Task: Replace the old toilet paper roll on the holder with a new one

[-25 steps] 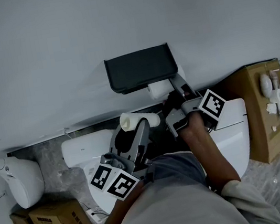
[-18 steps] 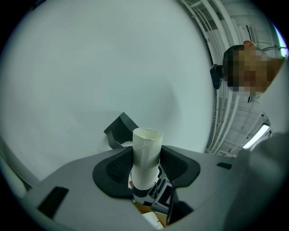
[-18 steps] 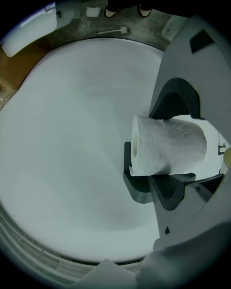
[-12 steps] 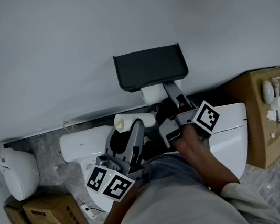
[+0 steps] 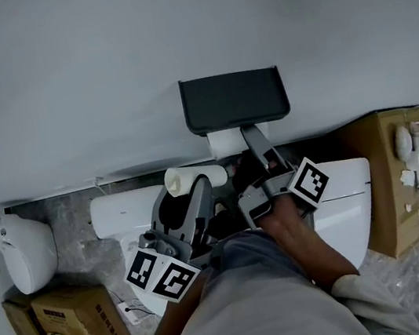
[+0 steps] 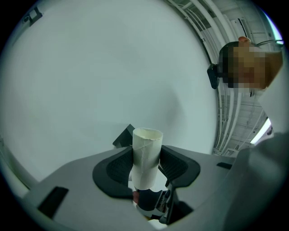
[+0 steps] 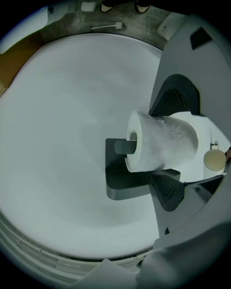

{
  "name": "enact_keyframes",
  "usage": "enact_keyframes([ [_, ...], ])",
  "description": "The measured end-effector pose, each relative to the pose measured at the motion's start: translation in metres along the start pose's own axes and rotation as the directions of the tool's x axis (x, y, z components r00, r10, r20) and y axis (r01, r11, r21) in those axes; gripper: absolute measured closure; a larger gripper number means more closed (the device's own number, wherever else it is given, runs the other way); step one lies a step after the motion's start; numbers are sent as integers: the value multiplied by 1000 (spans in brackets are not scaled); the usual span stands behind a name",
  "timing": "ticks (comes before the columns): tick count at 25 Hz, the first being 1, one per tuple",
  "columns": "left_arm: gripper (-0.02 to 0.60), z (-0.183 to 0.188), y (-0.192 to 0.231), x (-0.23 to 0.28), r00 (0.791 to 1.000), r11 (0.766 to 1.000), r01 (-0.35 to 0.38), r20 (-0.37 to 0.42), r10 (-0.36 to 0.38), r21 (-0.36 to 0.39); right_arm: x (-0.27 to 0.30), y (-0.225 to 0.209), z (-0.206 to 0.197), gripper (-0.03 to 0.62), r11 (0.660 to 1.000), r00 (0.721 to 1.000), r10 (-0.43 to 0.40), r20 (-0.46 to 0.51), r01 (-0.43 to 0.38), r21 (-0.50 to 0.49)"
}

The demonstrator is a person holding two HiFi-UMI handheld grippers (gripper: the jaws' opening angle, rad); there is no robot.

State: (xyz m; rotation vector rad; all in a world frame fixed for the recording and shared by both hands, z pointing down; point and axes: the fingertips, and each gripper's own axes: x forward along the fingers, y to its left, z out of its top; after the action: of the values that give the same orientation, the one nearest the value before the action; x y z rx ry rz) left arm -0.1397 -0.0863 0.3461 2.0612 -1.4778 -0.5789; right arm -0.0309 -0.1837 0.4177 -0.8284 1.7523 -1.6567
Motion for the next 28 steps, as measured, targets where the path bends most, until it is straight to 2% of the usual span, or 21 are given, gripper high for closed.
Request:
enact_keyframes([
  [8, 402, 11, -13, 7, 999, 998, 34, 16, -34, 44, -18, 6, -9, 201, 999, 998, 33, -45, -32, 22],
  [12, 402, 18, -20, 14, 998, 995, 53, 20, -55, 79, -27, 2, -11, 203, 1000, 998, 14, -69, -13, 19],
  [20, 402, 31, -32, 24, 996, 989, 84, 28, -88, 120, -43, -1, -15, 216, 998, 990, -29, -138, 23, -51],
  [23, 402, 33, -36, 26, 995, 987, 93, 26, -97, 127, -49, 1, -17, 299, 997, 985, -35, -167, 23, -74],
  [25, 402, 35, -39, 27, 995, 986, 94, 28, -99, 138, -52, 5, -21, 377, 997, 980, -13, -196, -2, -77],
  [28, 402, 38, -42, 28, 993, 983, 104, 30, -110, 152, -54, 11, -28, 452, 995, 973, 14, -230, -36, -92],
])
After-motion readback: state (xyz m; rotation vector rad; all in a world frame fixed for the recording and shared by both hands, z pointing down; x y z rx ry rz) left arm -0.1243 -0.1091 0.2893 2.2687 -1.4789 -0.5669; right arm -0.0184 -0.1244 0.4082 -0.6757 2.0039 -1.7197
